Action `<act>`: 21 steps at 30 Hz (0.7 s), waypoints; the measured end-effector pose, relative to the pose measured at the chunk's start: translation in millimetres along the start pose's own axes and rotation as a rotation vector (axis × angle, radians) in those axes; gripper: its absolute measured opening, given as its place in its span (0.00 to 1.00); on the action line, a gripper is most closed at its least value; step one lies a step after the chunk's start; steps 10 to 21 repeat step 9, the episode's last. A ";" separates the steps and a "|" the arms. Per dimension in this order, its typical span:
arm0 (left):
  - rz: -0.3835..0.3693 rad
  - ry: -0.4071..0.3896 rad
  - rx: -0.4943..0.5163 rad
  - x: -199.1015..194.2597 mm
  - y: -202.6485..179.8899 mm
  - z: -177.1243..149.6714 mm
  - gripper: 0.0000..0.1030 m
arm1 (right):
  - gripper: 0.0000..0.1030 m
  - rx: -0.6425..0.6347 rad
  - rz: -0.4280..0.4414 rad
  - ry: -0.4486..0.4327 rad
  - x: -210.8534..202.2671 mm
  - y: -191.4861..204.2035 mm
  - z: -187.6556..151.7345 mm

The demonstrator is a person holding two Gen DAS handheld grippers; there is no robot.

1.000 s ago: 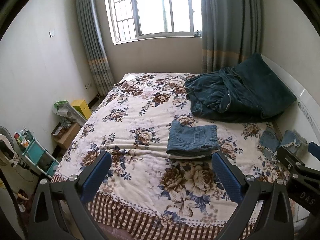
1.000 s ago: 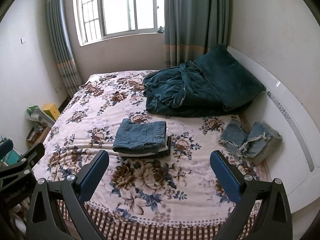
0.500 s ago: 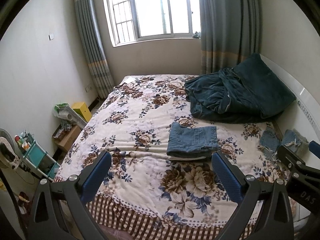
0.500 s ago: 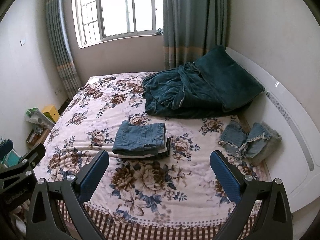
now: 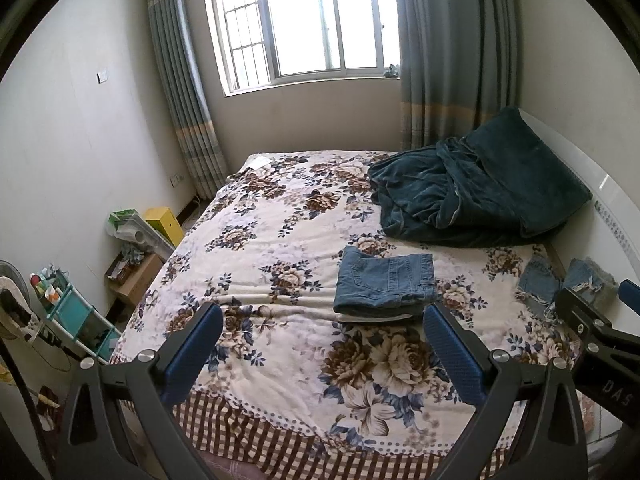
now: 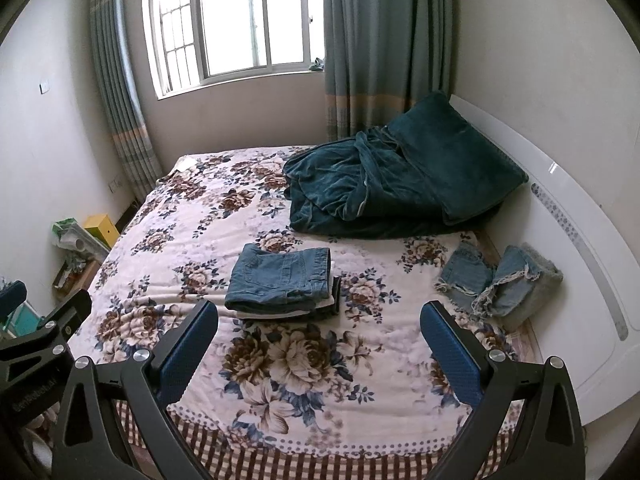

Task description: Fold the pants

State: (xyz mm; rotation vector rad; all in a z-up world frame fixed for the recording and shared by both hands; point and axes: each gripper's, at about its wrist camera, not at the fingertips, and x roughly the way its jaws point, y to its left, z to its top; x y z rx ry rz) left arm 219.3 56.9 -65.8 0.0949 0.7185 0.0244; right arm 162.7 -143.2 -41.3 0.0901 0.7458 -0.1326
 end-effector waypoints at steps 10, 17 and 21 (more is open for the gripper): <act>-0.006 -0.017 0.008 0.2 -0.3 5.3 1.00 | 1.00 0.001 -0.002 -0.004 -0.8 0.7 0.6; -0.006 -0.017 0.008 0.2 -0.3 5.3 1.00 | 1.00 0.001 -0.002 -0.004 -0.8 0.7 0.6; -0.006 -0.017 0.008 0.2 -0.3 5.3 1.00 | 1.00 0.001 -0.002 -0.004 -0.8 0.7 0.6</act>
